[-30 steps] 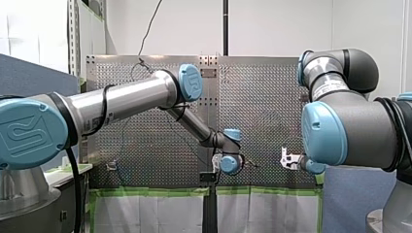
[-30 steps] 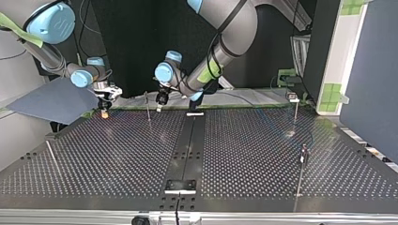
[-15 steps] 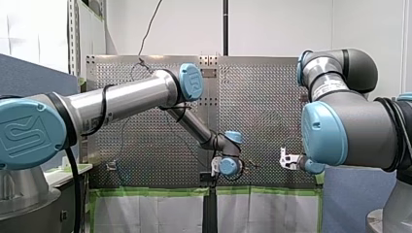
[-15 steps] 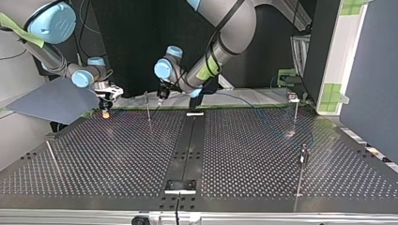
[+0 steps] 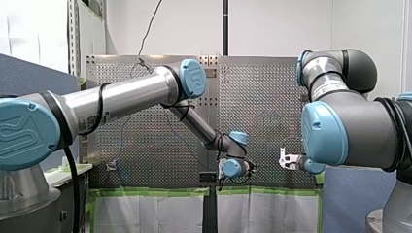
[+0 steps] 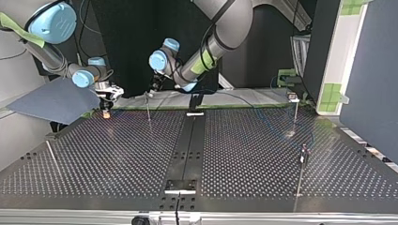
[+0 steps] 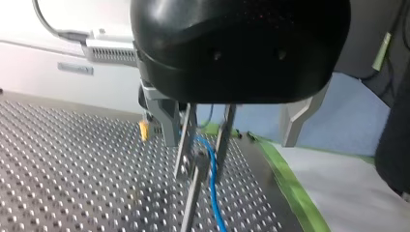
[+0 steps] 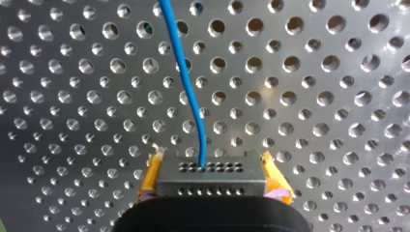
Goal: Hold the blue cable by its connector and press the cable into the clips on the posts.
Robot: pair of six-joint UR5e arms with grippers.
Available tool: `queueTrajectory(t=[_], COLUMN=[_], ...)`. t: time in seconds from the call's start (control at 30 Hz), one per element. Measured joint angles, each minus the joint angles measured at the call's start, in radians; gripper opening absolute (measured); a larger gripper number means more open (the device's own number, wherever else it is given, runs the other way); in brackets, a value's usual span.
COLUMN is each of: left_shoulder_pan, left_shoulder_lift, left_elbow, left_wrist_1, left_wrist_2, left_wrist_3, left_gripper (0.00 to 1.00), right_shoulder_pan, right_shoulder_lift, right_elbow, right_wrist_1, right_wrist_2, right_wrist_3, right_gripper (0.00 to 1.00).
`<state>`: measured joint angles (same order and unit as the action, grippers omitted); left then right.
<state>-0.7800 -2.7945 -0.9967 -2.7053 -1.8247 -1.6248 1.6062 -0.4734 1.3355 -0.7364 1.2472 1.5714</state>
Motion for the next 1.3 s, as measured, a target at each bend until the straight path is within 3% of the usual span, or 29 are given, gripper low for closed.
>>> queueTrajectory(t=[0.3,1.03,1.3], left_shoulder_pan=[-0.024,-0.026,-0.032], left_shoulder_lift=[0.001,0.001,0.017], left_elbow=[0.001,0.002,-0.018], left_wrist_1=[0.029,0.036,-0.001], left_wrist_2=[0.004,0.006,0.005], left_wrist_3=[-0.019,-0.028,-0.012], left_gripper=[1.0,1.0,1.0], right_shoulder_pan=[0.002,0.002,0.002], right_shoulder_lift=[0.0,0.0,0.001], right_elbow=[0.0,0.0,0.0], right_wrist_1=[0.0,-0.001,-0.001], right_wrist_2=[0.0,0.0,0.0], right_wrist_3=[0.0,0.001,0.001], right_gripper=[0.0,0.0,0.0])
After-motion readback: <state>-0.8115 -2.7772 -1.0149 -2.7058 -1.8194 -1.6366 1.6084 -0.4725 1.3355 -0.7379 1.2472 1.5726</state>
